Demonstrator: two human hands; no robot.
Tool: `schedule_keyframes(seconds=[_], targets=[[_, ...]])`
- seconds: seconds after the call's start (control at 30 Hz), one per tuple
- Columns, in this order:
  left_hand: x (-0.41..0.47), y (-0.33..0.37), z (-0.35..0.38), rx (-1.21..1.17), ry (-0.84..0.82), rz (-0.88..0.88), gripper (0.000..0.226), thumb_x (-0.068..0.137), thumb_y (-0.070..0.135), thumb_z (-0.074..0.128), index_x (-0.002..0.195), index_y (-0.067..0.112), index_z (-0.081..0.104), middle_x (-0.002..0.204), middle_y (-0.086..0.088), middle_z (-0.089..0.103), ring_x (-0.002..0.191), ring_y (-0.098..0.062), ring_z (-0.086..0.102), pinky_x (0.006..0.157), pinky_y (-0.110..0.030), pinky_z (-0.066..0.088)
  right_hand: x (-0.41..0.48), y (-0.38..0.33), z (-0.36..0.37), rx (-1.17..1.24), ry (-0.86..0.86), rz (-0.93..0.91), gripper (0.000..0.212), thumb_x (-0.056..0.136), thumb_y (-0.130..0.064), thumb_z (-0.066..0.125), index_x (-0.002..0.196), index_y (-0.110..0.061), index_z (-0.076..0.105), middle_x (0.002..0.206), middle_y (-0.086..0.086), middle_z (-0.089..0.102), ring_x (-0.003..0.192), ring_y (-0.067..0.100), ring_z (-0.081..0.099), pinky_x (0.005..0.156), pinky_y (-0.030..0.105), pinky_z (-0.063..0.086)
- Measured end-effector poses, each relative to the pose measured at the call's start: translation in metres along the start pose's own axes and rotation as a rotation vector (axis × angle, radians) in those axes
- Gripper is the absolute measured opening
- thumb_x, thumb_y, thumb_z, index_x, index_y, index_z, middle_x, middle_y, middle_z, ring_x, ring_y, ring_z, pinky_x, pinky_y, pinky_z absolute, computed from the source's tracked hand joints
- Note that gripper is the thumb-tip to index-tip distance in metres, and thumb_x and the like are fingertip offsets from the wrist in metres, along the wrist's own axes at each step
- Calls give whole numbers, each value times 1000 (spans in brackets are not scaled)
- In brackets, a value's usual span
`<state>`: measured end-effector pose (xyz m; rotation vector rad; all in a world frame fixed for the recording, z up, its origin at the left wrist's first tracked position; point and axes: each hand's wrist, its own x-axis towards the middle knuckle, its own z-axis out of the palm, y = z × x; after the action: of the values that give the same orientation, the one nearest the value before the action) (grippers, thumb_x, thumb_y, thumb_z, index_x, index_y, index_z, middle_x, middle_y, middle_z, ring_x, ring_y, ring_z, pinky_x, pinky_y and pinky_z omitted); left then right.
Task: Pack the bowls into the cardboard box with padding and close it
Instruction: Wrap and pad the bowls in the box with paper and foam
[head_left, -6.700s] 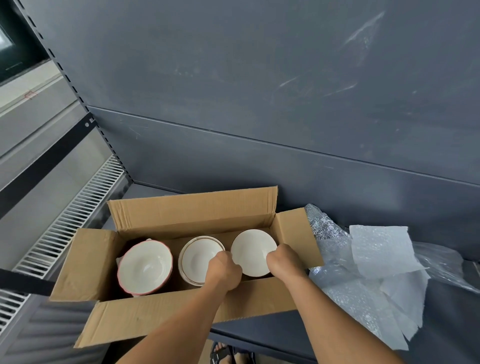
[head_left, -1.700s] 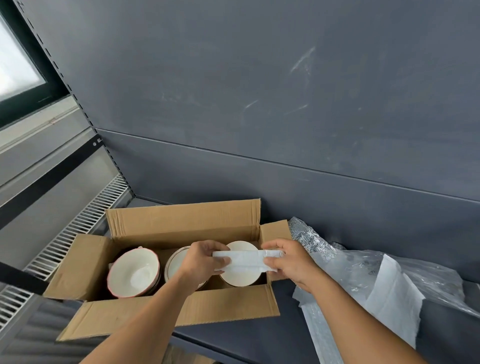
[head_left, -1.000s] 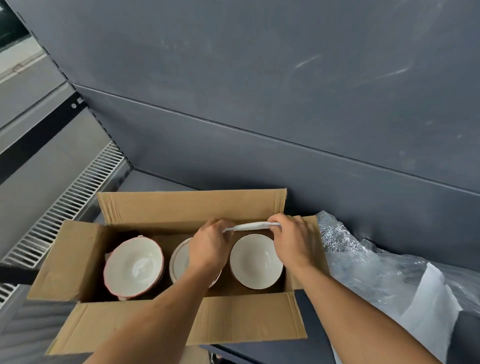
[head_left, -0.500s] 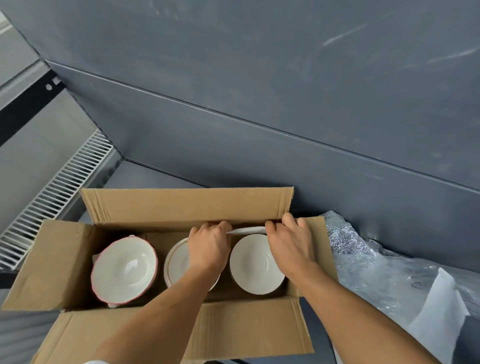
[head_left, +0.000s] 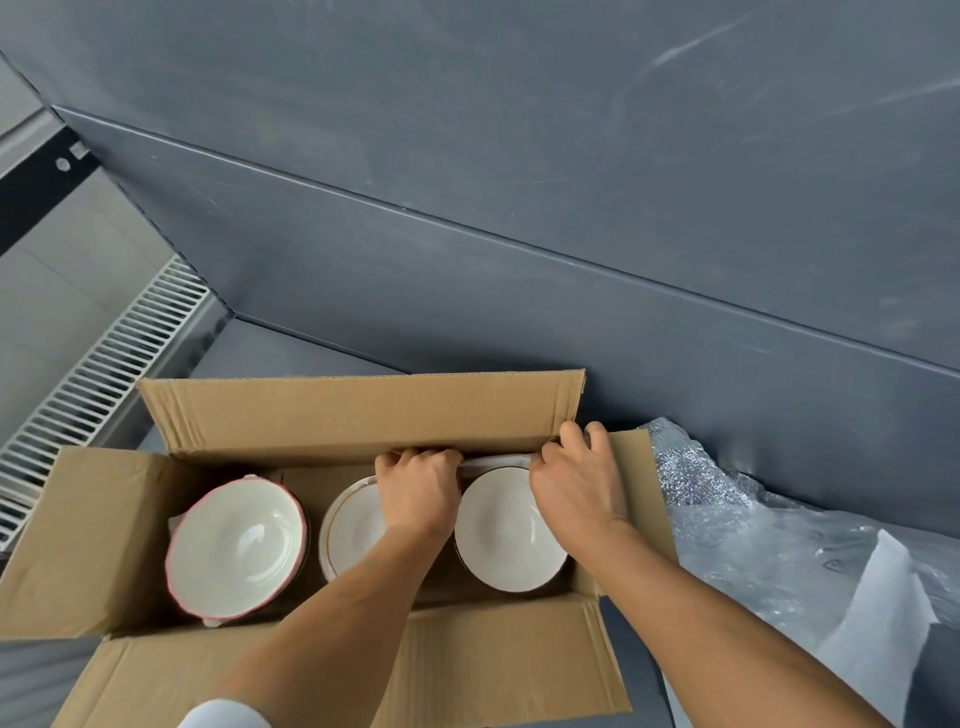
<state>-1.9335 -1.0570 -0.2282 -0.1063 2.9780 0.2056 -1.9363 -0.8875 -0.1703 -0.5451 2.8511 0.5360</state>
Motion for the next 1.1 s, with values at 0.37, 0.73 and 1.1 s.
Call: schedule_keyframes(seconds=[0.37, 0.73, 1.1], targets=[[-10, -2, -17, -162, -42, 79, 31, 88, 16, 51, 111, 29, 67, 111, 5, 70, 108, -21, 59, 98, -31, 32, -11, 8, 10, 178, 107, -42, 35, 79, -11, 55, 110, -18, 69, 99, -1, 68, 107, 26, 53, 99, 44, 22], [-58, 36, -58, -355, -5, 53, 26, 94, 31, 56, 116, 28, 69, 116, 7, 69, 107, -17, 59, 88, -30, 49, -76, 39, -5, 609, 270, 147, 19, 93, -24, 52, 94, -18, 70, 92, -2, 67, 90, 24, 57, 74, 34, 45], [-117, 141, -74, -398, -241, 313, 17, 87, 29, 52, 78, 27, 66, 77, 6, 69, 73, -17, 61, 67, -31, 52, -172, 90, 34, 729, 82, 466, 32, 101, -39, 38, 103, -22, 65, 108, -3, 59, 103, 20, 57, 76, 31, 46]])
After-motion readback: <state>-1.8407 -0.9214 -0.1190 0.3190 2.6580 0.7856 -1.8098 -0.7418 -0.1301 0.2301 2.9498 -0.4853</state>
